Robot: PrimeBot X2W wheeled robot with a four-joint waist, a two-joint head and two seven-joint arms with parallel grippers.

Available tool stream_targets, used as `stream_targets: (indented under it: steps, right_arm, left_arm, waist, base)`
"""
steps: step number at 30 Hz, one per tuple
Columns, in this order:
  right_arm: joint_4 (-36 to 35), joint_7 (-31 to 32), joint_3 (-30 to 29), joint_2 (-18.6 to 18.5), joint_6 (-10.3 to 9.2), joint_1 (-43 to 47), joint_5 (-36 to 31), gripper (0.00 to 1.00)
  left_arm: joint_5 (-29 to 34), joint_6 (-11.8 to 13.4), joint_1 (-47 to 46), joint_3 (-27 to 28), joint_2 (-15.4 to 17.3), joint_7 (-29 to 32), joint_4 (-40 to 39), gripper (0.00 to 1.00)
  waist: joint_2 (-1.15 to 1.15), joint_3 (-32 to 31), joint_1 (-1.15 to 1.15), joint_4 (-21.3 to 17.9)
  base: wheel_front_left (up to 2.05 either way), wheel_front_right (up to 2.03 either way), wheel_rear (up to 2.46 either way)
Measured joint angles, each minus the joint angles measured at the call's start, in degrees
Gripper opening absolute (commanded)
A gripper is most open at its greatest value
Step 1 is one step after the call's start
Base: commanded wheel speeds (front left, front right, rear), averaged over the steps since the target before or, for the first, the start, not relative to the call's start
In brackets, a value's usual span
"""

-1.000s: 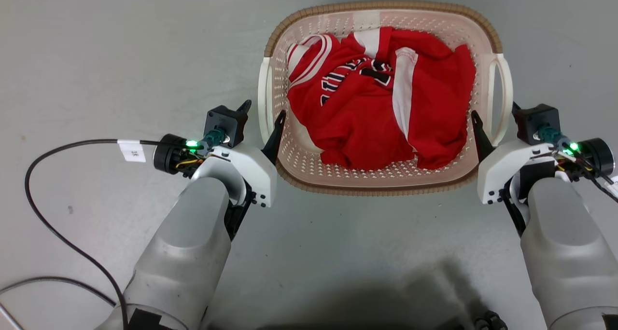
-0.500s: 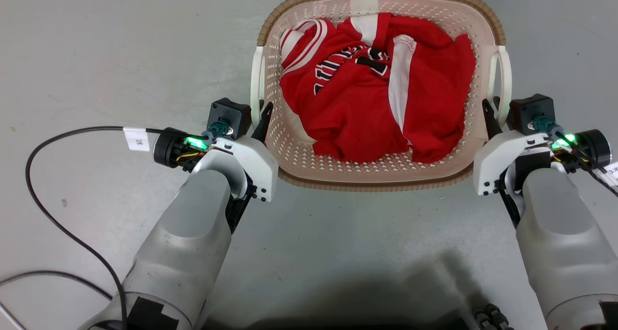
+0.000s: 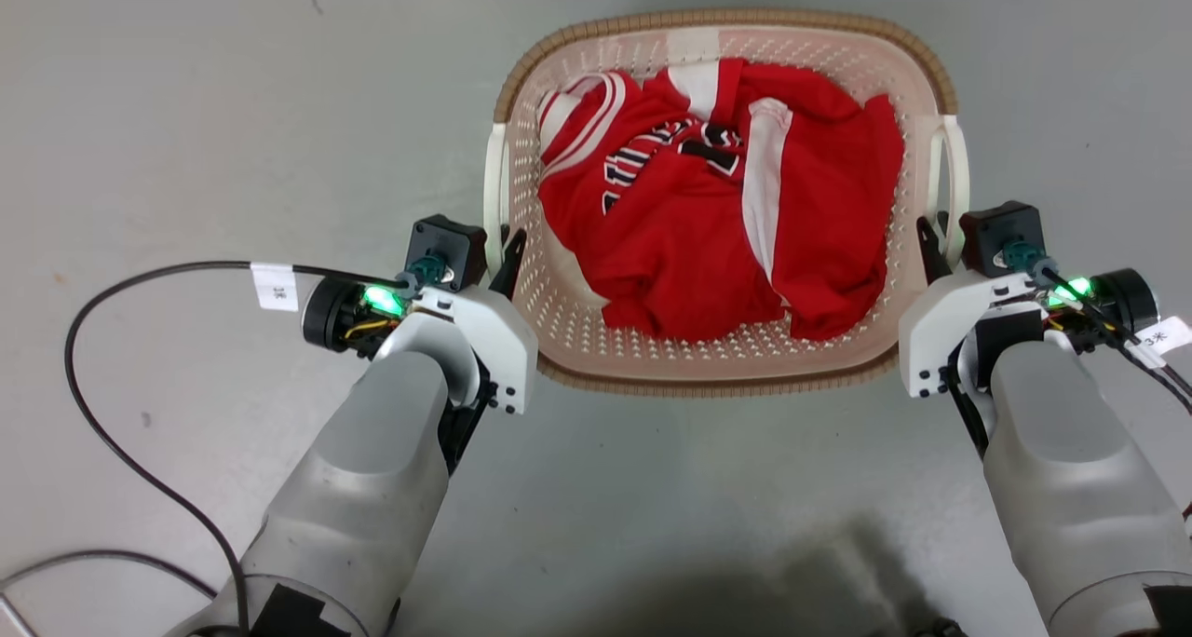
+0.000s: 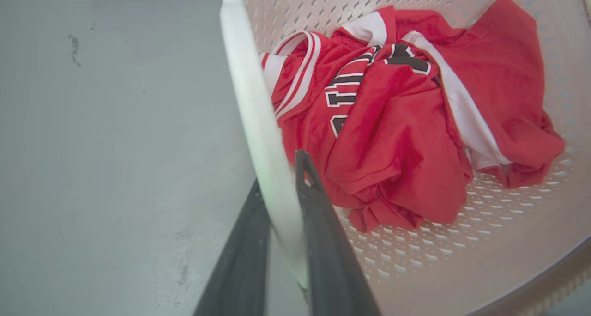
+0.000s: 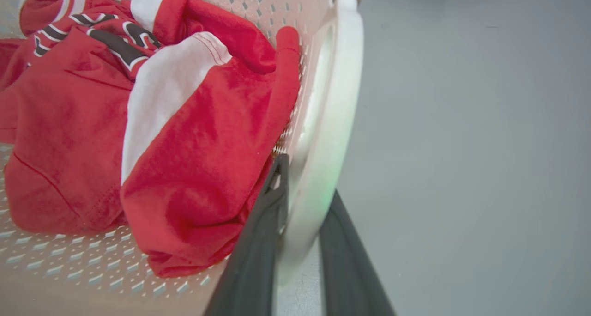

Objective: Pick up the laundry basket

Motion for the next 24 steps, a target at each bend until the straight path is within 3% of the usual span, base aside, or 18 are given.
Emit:
stream_targets:
  steps: [11,24]
  right_arm:
    - [5.67,0.05,2.5,-0.03,0.0,1.18,0.43,0.0]
    - [9.16,4.66,8.59,0.18,0.0,5.95,4.49,0.0]
  left_arm:
    - [-6.66,0.0,3.15,-4.75,-0.21,-0.19,5.32,0.0]
    - [-16.8,-0.05,8.51,-11.56,-0.08,6.22,7.27,0.0]
  waist:
    - [0.0,-9.74,0.0,0.83]
    - [0.0,-23.42,-0.01,1.7]
  base:
    - [0.0,0.0,0.0]
    - [0.0,0.0,0.0]
